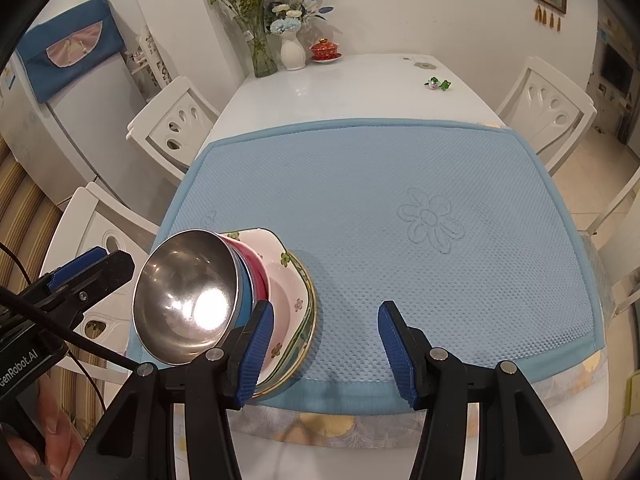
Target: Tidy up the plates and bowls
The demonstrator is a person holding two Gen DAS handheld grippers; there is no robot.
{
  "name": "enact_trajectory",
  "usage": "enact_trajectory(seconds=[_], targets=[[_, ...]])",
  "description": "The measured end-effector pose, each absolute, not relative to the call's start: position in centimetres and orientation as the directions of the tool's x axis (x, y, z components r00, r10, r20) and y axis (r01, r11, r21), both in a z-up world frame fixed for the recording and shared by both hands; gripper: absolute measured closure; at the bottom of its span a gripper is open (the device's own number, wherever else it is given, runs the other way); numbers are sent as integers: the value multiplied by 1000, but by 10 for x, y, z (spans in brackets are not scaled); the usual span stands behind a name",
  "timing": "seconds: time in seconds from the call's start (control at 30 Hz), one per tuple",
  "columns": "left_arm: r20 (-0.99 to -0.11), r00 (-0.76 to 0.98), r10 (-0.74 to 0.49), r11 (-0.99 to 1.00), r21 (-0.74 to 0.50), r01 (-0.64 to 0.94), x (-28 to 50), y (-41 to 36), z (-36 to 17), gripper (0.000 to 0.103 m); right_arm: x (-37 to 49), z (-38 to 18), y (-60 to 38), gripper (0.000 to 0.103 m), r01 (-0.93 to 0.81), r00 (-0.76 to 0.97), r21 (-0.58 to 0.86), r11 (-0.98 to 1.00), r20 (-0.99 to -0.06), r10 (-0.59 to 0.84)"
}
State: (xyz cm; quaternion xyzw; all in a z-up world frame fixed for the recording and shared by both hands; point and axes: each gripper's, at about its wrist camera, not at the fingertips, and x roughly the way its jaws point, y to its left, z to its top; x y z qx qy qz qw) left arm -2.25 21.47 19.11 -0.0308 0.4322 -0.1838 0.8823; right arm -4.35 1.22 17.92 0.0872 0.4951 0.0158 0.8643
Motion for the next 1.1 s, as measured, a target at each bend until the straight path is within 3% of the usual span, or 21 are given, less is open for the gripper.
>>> enact_trajectory(seconds=[1.1], targets=[[-745,564,-355,930,-221,293,-22,212,194,43,-44,182,11,51,60,523,151,987,-846,98]])
